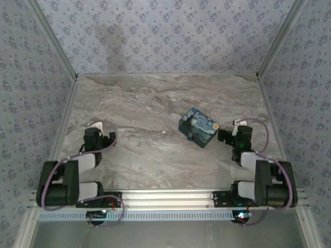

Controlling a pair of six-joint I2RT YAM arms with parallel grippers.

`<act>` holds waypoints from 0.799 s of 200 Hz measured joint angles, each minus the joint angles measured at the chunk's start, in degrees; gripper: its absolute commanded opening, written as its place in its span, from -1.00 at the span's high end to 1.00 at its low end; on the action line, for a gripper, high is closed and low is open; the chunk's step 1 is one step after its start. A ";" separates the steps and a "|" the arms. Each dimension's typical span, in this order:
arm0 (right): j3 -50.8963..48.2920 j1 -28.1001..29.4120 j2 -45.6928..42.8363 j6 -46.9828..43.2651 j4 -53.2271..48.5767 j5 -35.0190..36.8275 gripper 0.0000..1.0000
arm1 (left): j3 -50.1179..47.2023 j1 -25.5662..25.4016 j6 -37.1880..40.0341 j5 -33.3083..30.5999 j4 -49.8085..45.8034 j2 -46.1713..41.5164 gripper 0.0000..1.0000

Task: Unlock a padlock with a key

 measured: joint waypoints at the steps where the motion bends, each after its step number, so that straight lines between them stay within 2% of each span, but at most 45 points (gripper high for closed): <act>1: 0.04 0.00 0.15 -0.04 0.11 0.00 -1.00 | 0.13 0.00 0.02 -0.09 0.24 0.33 -0.99; 56: 3.45 0.52 9.79 -1.53 8.33 -0.59 -1.00 | 4.24 -0.04 0.04 -1.60 9.75 10.25 -1.00; 160: 4.94 0.52 11.67 -2.56 14.86 -1.66 -1.00 | 6.12 -0.04 0.24 -2.91 17.14 12.17 -0.99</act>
